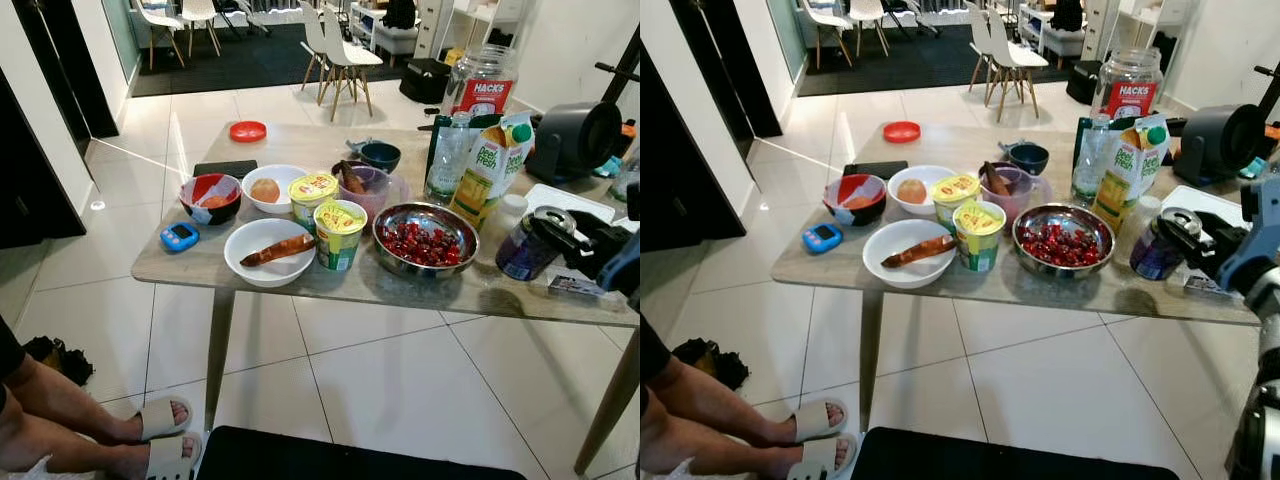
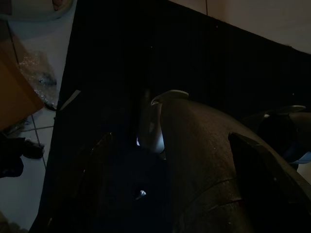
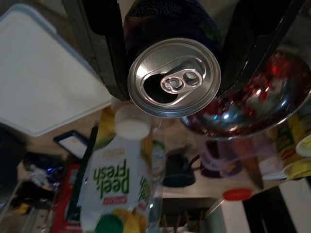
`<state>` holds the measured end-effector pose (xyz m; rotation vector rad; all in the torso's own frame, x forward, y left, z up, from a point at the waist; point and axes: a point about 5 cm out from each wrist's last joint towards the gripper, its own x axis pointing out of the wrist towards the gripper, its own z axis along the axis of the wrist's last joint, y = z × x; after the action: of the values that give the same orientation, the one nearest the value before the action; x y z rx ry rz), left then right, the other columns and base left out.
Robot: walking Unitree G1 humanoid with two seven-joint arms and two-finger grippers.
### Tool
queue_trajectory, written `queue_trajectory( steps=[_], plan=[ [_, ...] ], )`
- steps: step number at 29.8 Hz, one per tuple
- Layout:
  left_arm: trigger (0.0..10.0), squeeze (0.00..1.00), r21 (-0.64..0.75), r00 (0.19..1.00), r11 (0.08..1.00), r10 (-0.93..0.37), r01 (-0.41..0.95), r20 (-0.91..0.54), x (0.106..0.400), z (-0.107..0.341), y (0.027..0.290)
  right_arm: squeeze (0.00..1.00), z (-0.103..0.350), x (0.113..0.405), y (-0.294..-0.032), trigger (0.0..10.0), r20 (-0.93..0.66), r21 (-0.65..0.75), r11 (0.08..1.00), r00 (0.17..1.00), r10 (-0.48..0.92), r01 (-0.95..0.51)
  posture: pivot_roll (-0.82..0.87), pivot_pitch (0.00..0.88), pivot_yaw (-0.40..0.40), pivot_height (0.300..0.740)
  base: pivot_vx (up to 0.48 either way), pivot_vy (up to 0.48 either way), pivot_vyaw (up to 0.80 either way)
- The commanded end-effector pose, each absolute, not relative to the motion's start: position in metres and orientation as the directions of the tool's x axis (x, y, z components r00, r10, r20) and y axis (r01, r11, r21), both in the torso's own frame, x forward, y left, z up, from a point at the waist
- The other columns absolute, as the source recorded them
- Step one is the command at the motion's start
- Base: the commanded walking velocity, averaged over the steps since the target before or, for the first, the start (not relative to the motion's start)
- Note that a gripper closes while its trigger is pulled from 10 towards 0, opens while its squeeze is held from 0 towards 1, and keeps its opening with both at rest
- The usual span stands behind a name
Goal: Restocking fridge
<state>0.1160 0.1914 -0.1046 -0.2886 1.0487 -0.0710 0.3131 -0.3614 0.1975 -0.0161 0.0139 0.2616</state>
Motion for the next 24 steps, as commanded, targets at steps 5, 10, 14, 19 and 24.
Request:
queue_trajectory(
  steps=[5,10,14,19,24],
  plan=[
    [10.0,0.00,-0.279,0.488,0.957,-0.205,-0.082,-0.848,0.113,-0.106,0.187,0.00,0.205,0.300,-0.365,10.0,-0.011,-0.032,0.928,0.928,0.372,-0.372,-0.03,0.000,-0.012,0.740,0.000,0.000,0.00],
    [10.0,0.00,-0.277,0.486,0.957,-0.203,-0.084,-0.850,0.112,-0.106,0.188,0.00,0.197,0.289,-0.363,10.0,-0.070,-0.022,0.889,0.887,0.456,-0.458,-0.03,0.000,-0.014,0.740,0.000,0.000,0.00],
    [10.0,0.00,-0.283,0.487,0.956,-0.210,-0.082,-0.848,0.112,-0.107,0.186,0.00,0.184,0.277,-0.362,10.0,-0.137,0.013,0.864,0.855,0.501,-0.504,-0.04,0.001,-0.009,0.740,0.000,0.000,0.00],
    [10.0,0.00,-0.284,0.483,0.955,-0.212,-0.081,-0.850,0.111,-0.107,0.186,0.00,0.170,0.267,-0.369,10.0,-0.237,0.026,0.872,0.844,0.481,-0.490,-0.04,0.002,-0.007,0.740,0.000,0.000,0.00],
    [10.0,0.00,-0.282,0.484,0.956,-0.210,-0.081,-0.850,0.111,-0.107,0.187,0.00,0.158,0.257,-0.370,10.0,-0.312,0.053,0.860,0.810,0.497,-0.508,-0.04,0.001,-0.006,0.740,0.000,0.000,0.00]
  ],
)
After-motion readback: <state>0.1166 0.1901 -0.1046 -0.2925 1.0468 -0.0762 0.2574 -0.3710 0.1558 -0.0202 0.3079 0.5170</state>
